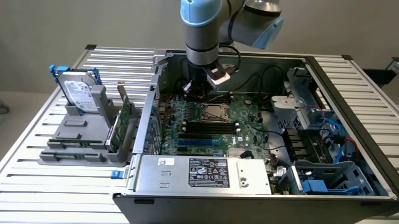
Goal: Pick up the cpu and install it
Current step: 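Install the first cpu locking lever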
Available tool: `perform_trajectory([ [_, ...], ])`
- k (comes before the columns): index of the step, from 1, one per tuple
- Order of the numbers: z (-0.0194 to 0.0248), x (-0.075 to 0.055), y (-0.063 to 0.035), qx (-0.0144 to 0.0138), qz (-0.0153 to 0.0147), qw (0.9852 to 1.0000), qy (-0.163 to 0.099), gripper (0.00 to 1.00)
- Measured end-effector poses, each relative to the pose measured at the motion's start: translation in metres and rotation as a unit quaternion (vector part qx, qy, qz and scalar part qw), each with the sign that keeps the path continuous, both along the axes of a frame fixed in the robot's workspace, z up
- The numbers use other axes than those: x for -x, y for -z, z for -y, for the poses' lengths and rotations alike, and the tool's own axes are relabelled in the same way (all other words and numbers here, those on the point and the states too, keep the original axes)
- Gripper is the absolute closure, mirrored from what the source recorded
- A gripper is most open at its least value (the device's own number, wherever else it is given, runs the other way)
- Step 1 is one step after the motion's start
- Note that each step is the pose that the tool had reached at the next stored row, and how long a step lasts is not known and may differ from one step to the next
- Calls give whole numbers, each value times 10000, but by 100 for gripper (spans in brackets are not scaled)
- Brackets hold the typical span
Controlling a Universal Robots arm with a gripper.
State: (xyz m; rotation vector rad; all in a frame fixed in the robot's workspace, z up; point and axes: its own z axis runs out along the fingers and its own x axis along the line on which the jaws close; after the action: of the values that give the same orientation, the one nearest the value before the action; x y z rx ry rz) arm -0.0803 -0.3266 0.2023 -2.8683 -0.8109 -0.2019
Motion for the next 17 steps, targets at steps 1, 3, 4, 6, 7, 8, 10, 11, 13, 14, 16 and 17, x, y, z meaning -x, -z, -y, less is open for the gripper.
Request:
perform_trajectory([
  [1,0,-1,1,4,0,10000,0,89],
  [3,0,-3,3,9,0,10000,1,89],
  [4,-1,-5,4,10,0,10000,1,89],
  [6,-1,-10,6,11,2,10000,1,89],
  [7,-1,-12,6,12,1,10000,1,89],
  [8,-1,-15,6,13,1,10000,1,89],
  [10,-2,-20,6,12,2,10000,2,89],
  [11,-2,-22,6,12,1,10000,1,89],
  [13,-2,-27,7,13,1,10000,2,89],
  [14,-2,-30,7,13,2,10000,2,89],
  [16,-2,-35,7,13,2,10000,1,89],
  [17,-2,-39,8,13,2,10000,1,89],
])
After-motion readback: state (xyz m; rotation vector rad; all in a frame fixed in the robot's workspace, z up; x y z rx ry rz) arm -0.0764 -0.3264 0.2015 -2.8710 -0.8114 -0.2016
